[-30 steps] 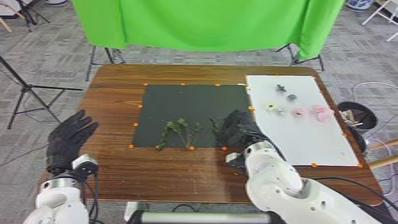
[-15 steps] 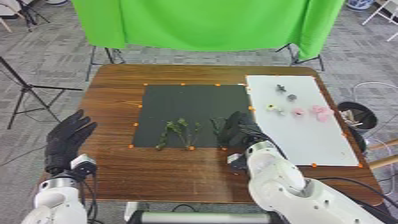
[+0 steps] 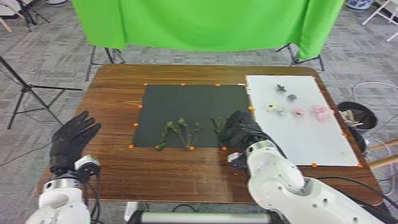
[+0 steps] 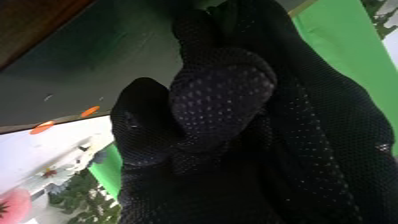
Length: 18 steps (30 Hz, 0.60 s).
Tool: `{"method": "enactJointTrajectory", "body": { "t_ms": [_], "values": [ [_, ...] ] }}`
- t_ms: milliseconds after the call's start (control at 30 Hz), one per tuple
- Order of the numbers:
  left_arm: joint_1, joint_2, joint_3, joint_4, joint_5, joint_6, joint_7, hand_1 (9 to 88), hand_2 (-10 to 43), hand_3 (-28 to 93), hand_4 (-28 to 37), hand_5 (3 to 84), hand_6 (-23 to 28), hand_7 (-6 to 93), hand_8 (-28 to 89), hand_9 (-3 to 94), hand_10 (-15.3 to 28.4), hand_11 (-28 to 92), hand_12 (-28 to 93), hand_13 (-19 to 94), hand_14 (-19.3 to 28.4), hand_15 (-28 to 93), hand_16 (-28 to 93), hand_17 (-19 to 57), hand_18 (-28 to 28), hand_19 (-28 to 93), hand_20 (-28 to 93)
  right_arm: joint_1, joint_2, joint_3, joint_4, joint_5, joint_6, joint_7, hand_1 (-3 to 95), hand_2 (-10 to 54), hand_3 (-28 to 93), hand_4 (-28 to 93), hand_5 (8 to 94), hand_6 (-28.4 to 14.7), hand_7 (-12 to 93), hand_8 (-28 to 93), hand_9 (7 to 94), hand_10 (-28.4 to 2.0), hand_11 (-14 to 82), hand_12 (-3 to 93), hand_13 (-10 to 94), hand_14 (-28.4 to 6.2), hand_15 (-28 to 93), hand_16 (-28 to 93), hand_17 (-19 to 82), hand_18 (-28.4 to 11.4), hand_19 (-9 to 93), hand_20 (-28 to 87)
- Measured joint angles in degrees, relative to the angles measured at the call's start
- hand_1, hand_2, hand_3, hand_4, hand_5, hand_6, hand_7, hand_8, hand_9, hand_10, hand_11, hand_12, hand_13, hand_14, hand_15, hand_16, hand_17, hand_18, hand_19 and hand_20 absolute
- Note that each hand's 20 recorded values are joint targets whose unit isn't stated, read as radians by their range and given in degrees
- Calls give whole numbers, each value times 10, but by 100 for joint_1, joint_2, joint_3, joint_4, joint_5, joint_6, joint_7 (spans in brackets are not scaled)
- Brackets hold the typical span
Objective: Arrange flowers
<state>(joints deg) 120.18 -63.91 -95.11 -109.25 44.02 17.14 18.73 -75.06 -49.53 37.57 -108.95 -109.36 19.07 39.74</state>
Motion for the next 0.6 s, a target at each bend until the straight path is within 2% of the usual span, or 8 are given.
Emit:
{"method": "enactJointTrajectory", "body": {
  "t_ms": [133,433,533,600],
  "values": [
    [0,3,0,-1,0,-1,-12,394,54,691,-174,497,29,171,-87,478,130,234,115,456,163,267,-21,196,134,128,272,2,-20,56,0,74,-72,28,560,-95,582,-44,733,-10,164,87,861,-121,82,379,937,-14,491,318,703,-63,834,445],
    [-1,8,3,-2,0,1,-12,394,54,690,-173,496,28,171,-87,478,129,234,116,457,162,267,-20,195,135,127,272,19,-3,208,-63,216,-470,93,502,-95,638,-62,699,4,162,54,788,-141,149,309,927,-20,491,329,689,-72,844,445],
    [-4,8,3,-2,-1,1,-10,395,55,689,-174,496,29,170,-87,478,130,234,115,457,162,267,-20,195,135,127,272,35,27,233,-89,258,-528,96,487,-95,654,-65,685,11,157,16,776,-142,165,289,925,-20,494,325,685,-75,849,443],
    [-6,8,3,-2,-2,1,-6,395,55,689,-174,496,28,170,-87,478,130,234,115,458,163,267,-20,195,134,126,271,35,55,284,-124,301,-581,96,476,-95,662,-68,658,15,153,-71,767,-145,177,272,923,-21,497,324,683,-75,852,440]
  ]
}}
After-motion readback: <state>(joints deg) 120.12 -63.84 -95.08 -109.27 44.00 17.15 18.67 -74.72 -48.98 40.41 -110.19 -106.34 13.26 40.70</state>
